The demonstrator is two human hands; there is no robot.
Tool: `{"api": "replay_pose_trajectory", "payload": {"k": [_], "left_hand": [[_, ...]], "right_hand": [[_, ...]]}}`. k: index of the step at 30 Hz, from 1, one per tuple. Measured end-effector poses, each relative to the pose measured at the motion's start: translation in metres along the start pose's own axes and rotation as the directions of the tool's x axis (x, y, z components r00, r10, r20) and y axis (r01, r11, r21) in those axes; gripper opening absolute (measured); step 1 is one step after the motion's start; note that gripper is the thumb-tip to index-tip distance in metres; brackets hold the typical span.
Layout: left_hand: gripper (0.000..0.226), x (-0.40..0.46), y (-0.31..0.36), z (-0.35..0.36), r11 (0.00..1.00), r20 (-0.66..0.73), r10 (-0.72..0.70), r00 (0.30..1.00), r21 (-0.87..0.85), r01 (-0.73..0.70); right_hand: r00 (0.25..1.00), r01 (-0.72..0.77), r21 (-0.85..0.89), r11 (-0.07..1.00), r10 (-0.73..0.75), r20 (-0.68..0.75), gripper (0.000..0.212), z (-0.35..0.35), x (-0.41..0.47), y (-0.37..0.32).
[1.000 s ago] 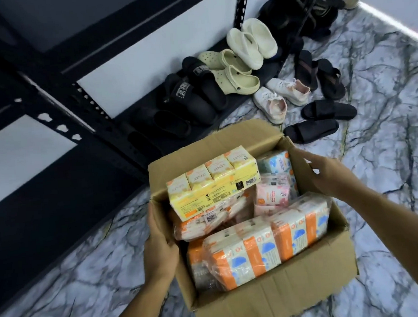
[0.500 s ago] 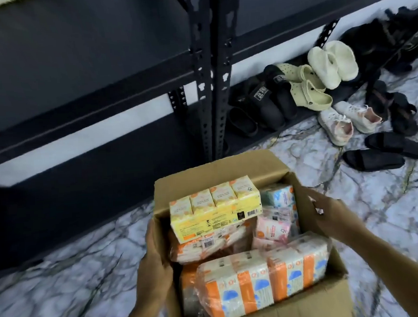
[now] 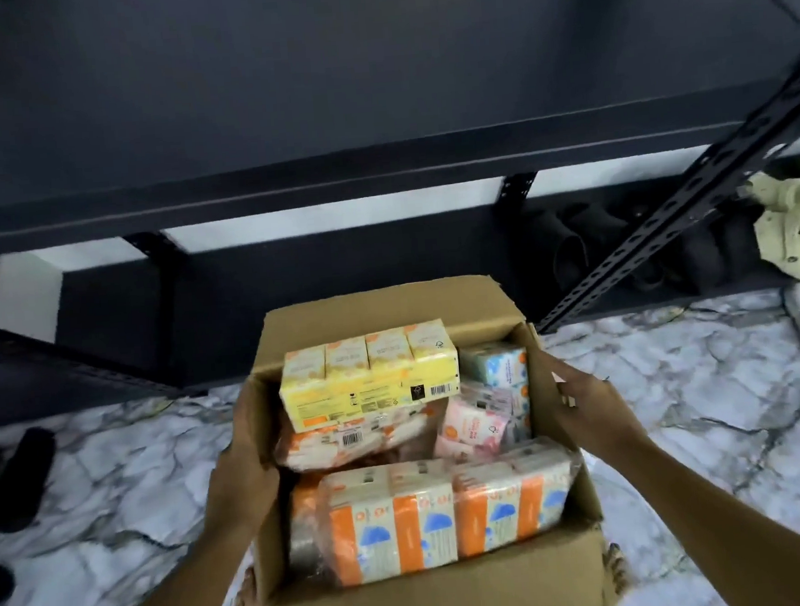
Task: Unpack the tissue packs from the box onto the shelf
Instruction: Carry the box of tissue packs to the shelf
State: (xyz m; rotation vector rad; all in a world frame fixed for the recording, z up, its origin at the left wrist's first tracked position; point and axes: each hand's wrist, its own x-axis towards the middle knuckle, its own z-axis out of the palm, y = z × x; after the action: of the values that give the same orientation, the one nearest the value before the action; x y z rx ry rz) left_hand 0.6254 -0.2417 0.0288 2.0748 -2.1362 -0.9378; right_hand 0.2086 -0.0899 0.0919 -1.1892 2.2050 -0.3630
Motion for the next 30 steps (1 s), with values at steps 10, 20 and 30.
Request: {"api": "replay_pose_trajectory", "payload": {"k": [10, 20, 30], "left_hand": [[0.101, 0.026, -0.028, -0.061, 0.994, -0.038, -0.056, 0.998, -0.097, 0.053], [0.098, 0.071, -0.039, -0.042, 0.990, -0.028, -0.062, 0.998, -0.128, 0.058], [0.088, 0.100, -0.038, -0.020, 0.993, 0.002, -0.042, 0.999, -0.113, 0.042]], "right_hand": [[0.999, 0.029, 0.052, 0.998, -0.030, 0.018, 0.061, 0.077, 0.047, -0.075], [0.999, -0.026, 0.028, 0.999, 0.024, 0.039, 0.076, 0.098, 0.083, -0.073], [1.000, 0.008, -0.018, 1.000, -0.008, 0.000, 0.065, 0.114, 0.094, -0.059]]}}
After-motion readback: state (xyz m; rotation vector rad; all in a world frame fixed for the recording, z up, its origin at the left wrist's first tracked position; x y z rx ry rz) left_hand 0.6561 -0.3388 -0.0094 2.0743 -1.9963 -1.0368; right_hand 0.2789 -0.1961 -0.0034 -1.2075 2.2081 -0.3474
